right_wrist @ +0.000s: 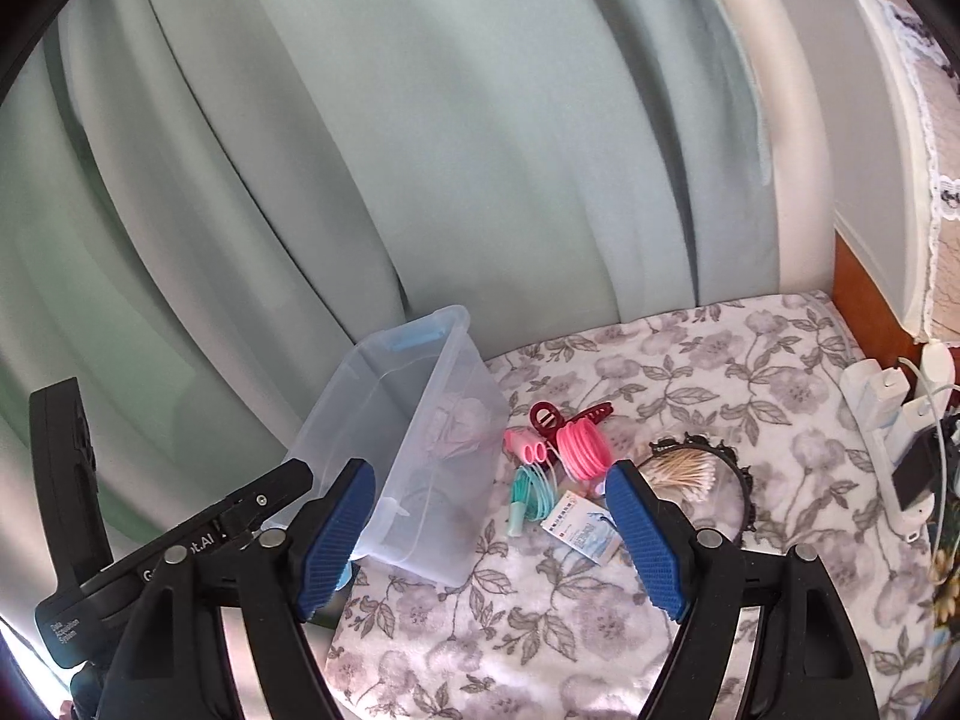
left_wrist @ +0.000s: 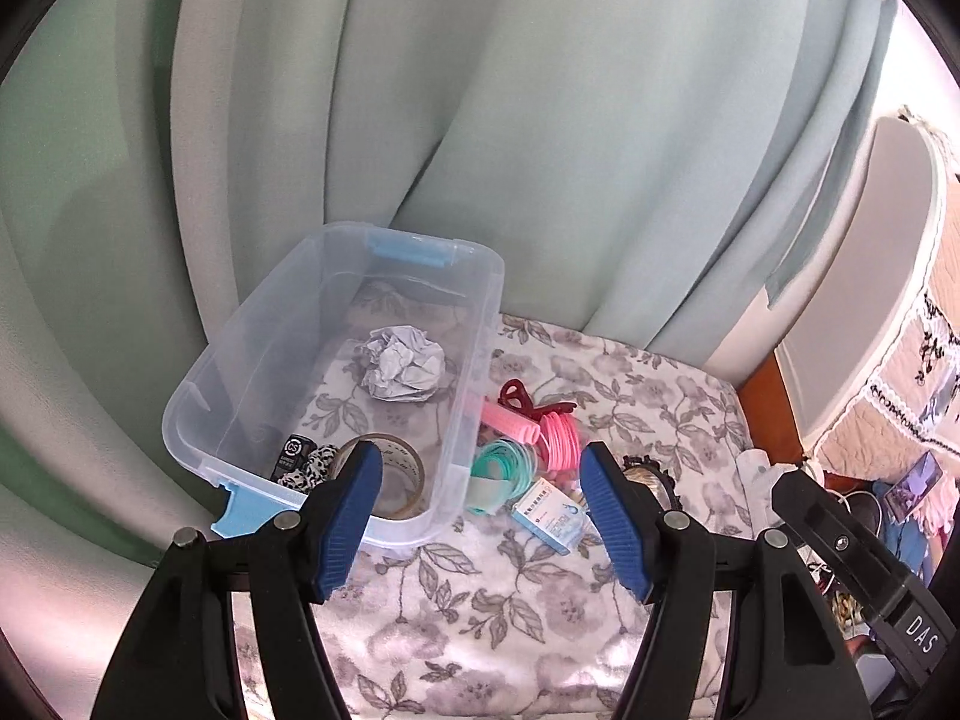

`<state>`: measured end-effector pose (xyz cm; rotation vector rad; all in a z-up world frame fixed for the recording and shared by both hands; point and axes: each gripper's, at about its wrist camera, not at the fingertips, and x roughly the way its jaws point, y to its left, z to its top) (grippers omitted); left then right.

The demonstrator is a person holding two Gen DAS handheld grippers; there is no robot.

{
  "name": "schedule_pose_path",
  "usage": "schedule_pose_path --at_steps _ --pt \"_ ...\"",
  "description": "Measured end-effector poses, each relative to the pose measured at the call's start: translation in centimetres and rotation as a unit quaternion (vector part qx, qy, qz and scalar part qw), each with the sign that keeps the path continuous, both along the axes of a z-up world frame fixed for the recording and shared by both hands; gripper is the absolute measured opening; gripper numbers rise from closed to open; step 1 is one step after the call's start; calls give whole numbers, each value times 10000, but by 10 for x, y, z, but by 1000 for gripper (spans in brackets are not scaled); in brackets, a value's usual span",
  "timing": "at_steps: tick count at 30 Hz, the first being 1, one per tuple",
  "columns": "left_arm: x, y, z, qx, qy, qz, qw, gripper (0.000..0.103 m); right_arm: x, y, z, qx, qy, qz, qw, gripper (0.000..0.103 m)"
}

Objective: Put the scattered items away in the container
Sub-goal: 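Move both grippers back from the box toward the remaining items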

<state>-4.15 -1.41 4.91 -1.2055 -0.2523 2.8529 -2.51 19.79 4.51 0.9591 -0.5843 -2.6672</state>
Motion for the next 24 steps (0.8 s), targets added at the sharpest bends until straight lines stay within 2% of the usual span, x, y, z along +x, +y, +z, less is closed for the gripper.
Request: schedule_pose_path --at_steps 6,13,24 --pt "-1 43 -9 -120 -186 -409 9989 69 15 32 -8 -139 9 -193 9997 82" --pt "-3 82 -26 -334 -494 -827 9948 69 31 84 -30 -284 -216 -797 9962 82" --pt "-12 102 -67 -590 -989 -1063 9876 69 38 109 -63 -307 -609 -1048 9922 82"
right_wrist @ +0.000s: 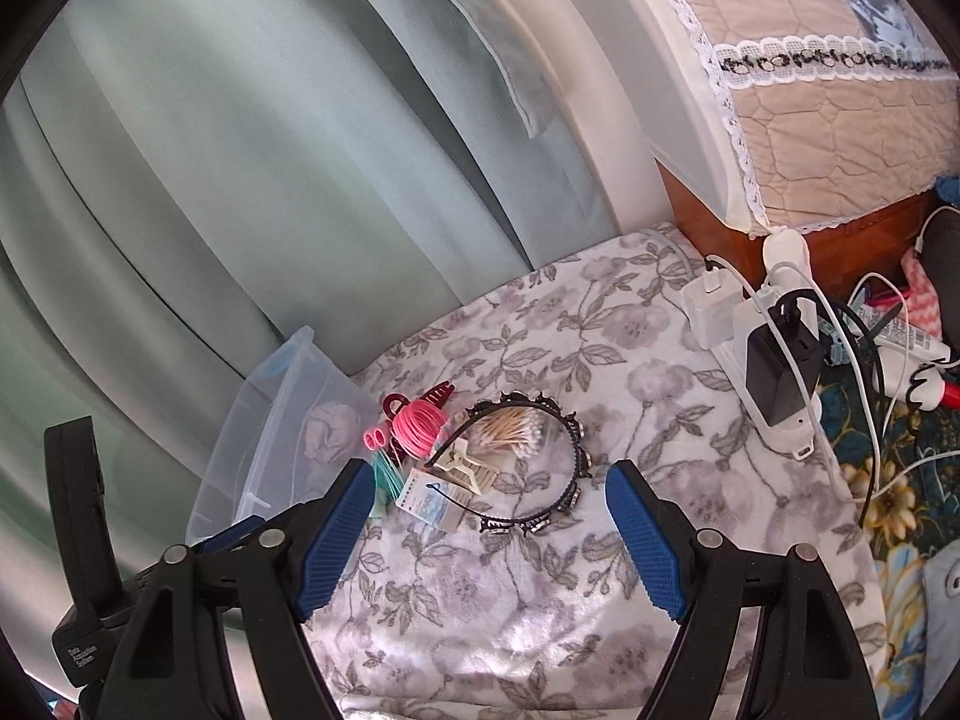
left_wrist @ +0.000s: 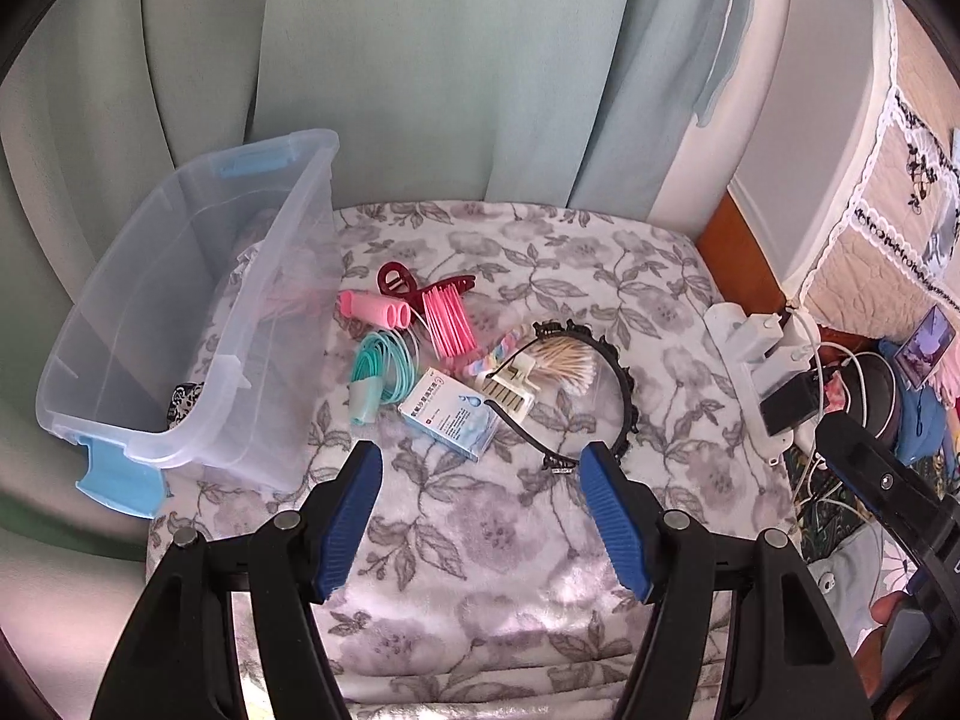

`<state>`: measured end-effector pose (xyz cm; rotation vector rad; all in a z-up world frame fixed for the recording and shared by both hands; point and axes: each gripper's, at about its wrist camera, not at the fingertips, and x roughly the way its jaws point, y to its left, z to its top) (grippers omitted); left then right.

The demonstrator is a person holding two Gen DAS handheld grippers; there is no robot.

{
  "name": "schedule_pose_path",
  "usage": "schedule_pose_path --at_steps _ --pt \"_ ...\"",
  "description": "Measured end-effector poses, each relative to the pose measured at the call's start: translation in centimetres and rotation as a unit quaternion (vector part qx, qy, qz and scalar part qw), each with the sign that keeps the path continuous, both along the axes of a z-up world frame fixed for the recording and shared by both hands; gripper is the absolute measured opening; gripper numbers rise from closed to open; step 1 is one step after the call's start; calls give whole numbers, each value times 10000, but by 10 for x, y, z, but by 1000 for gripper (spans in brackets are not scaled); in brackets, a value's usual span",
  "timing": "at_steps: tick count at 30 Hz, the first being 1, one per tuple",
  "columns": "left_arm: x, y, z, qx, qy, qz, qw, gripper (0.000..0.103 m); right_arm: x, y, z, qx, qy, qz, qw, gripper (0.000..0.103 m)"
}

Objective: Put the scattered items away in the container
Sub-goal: 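Move both grippers back from the box toward the remaining items, then grasp the black beaded headband with the right gripper while the left approaches the ear-drops box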

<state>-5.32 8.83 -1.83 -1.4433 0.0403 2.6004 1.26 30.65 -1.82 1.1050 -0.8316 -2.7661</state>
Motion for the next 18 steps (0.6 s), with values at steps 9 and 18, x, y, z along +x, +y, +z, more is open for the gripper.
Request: schedule_pose_path --at_steps 9,18 --pt "-13 -1 -35 2 -470 -36 9989 69 -16 3 -47 -103 -770 -85 9969 82" --pt "-30 2 -69 -110 -695 -77 9975 69 -48 -10 -87 98 -1327 195 9909 74"
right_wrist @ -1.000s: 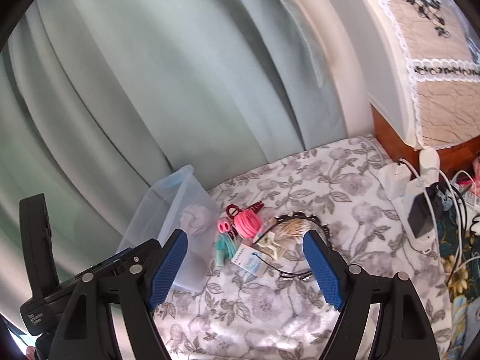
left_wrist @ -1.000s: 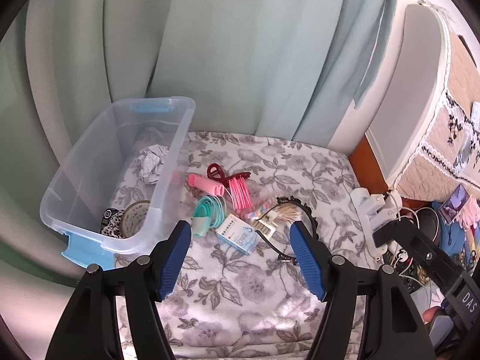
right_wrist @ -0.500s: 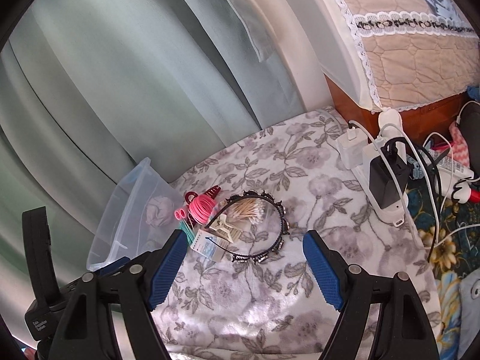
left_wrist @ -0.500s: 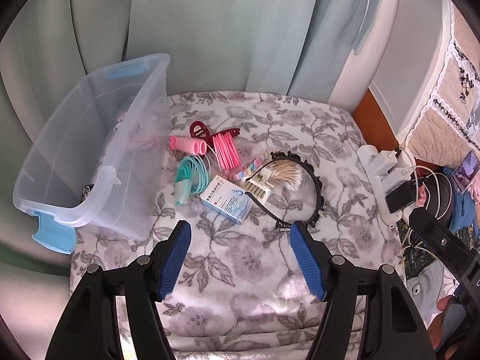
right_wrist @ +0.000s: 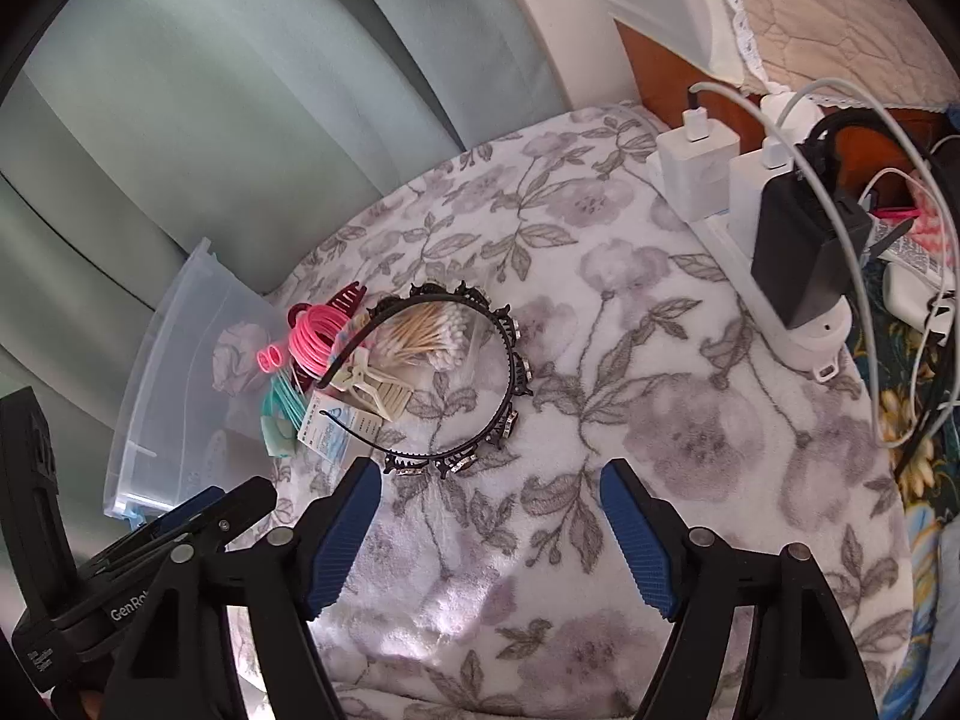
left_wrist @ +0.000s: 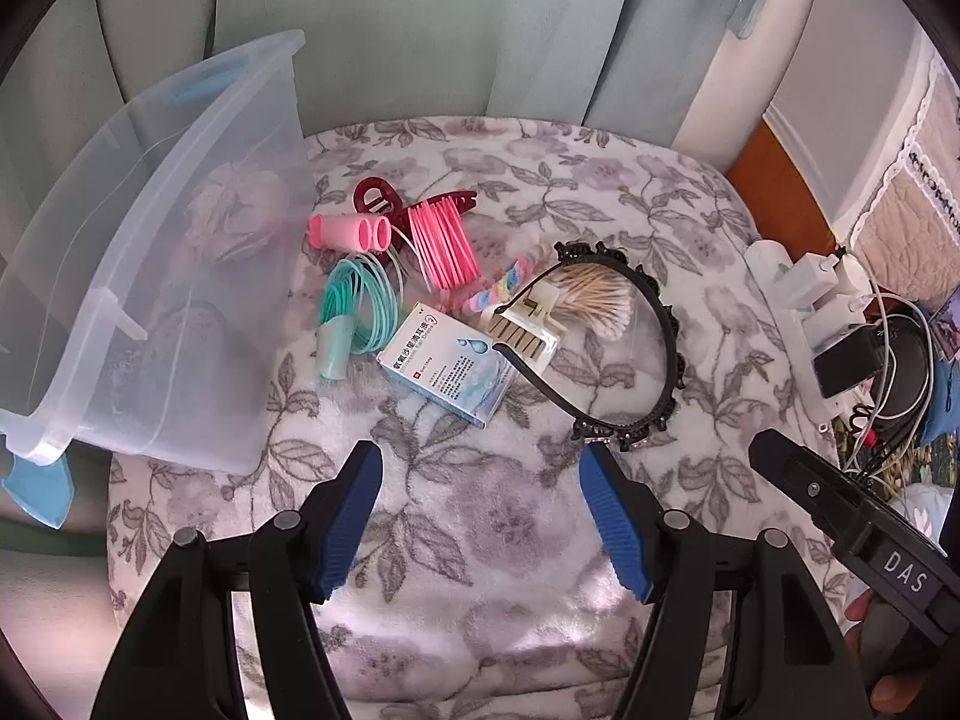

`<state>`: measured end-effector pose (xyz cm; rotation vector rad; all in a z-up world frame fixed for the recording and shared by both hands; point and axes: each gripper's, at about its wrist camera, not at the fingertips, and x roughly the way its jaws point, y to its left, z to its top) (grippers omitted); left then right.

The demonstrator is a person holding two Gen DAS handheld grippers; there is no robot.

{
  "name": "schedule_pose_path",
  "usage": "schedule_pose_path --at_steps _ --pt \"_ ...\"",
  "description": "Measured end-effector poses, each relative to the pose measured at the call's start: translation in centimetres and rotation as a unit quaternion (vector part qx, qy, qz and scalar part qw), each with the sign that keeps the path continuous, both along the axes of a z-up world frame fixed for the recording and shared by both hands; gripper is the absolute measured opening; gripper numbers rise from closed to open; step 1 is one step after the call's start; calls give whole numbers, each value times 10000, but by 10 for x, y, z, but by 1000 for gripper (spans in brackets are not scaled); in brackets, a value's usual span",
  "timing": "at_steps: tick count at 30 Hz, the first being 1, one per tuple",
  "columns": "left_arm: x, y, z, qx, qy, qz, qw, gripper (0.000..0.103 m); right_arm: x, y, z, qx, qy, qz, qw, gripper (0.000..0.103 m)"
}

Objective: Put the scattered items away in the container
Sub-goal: 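Grasp the black beaded headband with the right gripper while the left approaches the ear-drops box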

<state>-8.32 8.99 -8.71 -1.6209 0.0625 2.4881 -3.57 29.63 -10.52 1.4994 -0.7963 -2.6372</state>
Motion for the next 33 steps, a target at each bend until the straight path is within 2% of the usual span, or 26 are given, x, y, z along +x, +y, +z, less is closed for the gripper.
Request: schedule_pose_path --at_steps 3,7,10,19,21,23,25,27,33 --pt "-4 -3 -9 43 -58 36 10000 69 -14 -5 -14 120 -183 147 9997 62" --pt "-11 -5 -21 -5 -115 108 9999 69 -34 -5 -28 327 -381 147 9986 54" --pt "-16 -7 -27 61 -128 208 9997 69 -50 -5 -36 399 -449 170 9980 49" --pt "-32 -8 -39 226 -125 302 9992 69 -94 -12 -53 771 -594 302 9948 45" --pt "-35 -10 -42 239 -149 340 9990 69 -100 -13 -57 793 -637 300 9944 41" --pt "-38 -13 -44 267 -174 392 9987 69 -102 -14 -59 930 -638 238 9933 31" --pt "-40 -14 -45 268 -182 429 9986 69 -101 -11 -60 990 -634 154 9929 16" --pt "-42 -15 -46 239 -198 451 9985 69 -98 -4 -61 888 -609 76 9942 13" --pt "-46 -11 -45 230 -208 488 9983 69 -78 18 -58 894 -635 -130 9939 13"
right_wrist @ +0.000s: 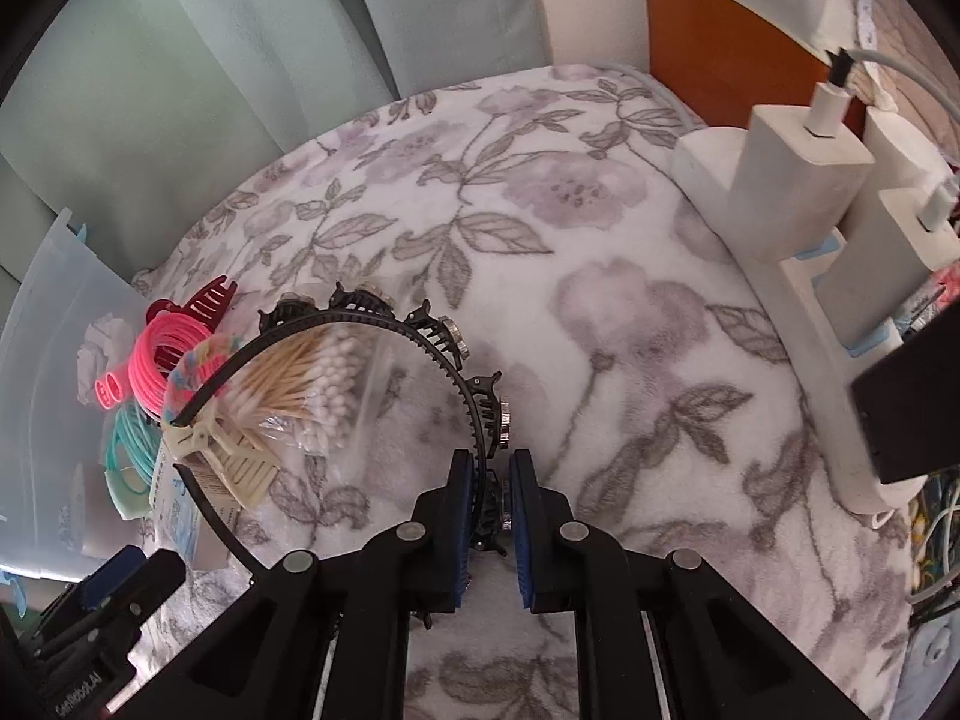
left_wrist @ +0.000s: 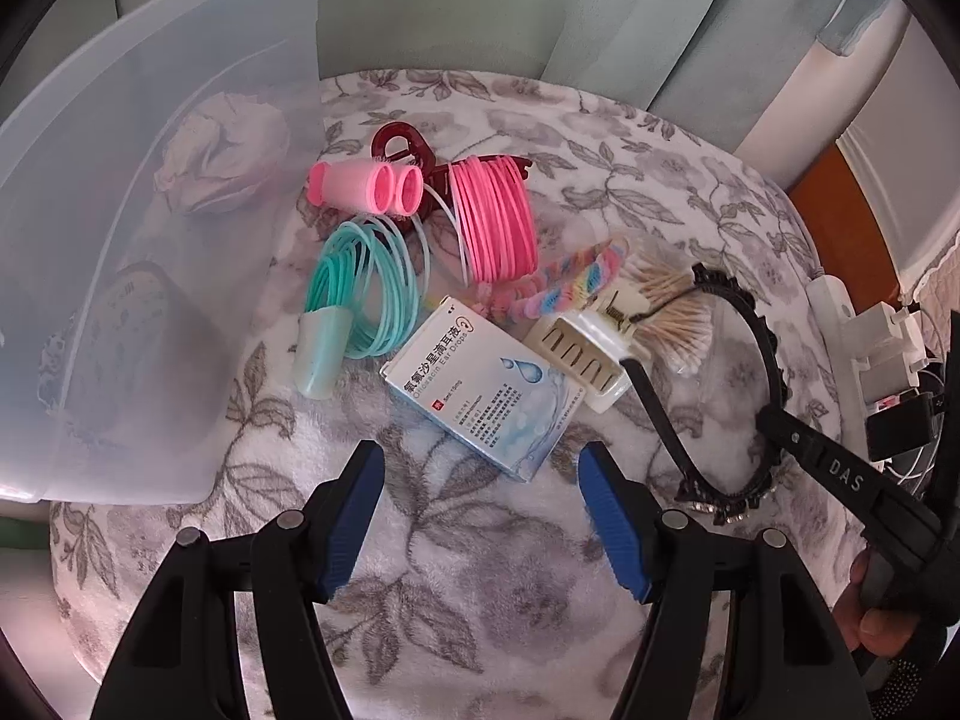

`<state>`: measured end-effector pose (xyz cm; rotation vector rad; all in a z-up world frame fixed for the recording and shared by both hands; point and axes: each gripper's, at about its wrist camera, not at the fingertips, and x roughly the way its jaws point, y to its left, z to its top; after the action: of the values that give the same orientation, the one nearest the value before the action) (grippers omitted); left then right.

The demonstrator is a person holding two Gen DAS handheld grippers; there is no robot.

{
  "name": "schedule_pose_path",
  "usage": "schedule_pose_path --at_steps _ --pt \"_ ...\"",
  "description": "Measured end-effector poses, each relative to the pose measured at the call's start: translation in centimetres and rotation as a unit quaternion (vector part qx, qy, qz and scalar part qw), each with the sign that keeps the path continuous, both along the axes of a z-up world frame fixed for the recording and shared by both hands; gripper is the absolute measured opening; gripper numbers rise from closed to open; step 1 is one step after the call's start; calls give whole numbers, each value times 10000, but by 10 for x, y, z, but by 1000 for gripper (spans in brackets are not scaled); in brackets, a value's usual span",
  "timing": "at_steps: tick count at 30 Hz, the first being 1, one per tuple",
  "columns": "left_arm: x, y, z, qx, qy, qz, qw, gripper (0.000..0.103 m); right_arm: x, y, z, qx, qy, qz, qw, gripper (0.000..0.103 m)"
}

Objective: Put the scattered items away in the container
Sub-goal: 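Grasp the black beaded headband with the right gripper while the left approaches the ear-drops box, then lift the black headband with the right gripper while the left grasps the ear-drops box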

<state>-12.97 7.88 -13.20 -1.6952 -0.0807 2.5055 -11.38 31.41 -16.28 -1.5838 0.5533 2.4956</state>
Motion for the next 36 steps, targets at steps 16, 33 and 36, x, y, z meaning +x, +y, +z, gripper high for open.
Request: schedule_pose_path --at_steps 16,33,36 --pt "-29 22 -16 -198 42 613 9979 65 39 30 0 -190 -151 -381 9990 14" --pt "-7 -3 -19 -99 -157 498 9986 55 42 30 -1 -200 -142 -346 9991 16" --pt "-13 1 -19 -45 -196 563 9982 55 42 30 -2 -201 -134 -315 9992 16"
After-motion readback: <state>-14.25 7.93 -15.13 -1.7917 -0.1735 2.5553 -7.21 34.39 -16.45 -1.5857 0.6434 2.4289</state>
